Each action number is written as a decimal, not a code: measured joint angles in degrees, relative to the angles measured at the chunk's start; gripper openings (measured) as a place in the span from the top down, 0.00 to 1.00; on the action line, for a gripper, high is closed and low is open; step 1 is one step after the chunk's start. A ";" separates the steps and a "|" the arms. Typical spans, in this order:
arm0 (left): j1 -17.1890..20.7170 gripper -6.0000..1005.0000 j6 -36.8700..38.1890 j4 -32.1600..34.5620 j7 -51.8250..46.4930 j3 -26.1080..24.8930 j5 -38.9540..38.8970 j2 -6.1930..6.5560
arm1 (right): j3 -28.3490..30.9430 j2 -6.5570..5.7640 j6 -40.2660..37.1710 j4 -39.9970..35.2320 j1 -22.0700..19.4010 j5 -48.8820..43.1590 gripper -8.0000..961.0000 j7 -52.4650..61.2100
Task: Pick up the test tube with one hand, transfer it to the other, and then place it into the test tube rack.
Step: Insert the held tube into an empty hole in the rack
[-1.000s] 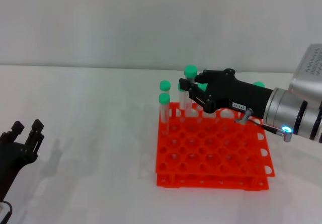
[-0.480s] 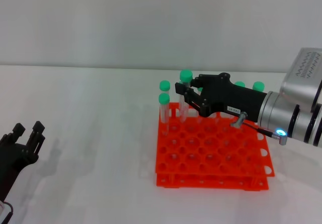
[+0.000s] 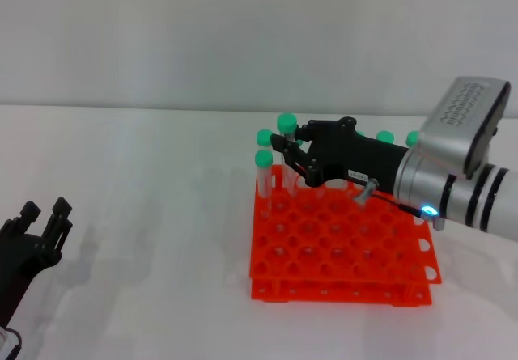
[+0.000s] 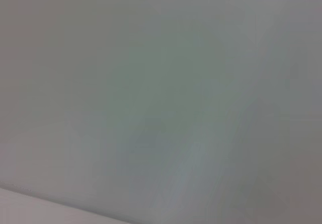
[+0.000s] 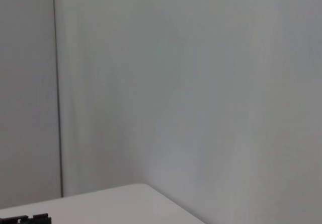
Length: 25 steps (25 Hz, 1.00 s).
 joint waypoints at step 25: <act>0.20 0.48 0.42 -0.23 -1.53 0.44 0.57 0.09 | -9.53 0.00 6.26 0.35 0.54 15.05 0.78 -9.77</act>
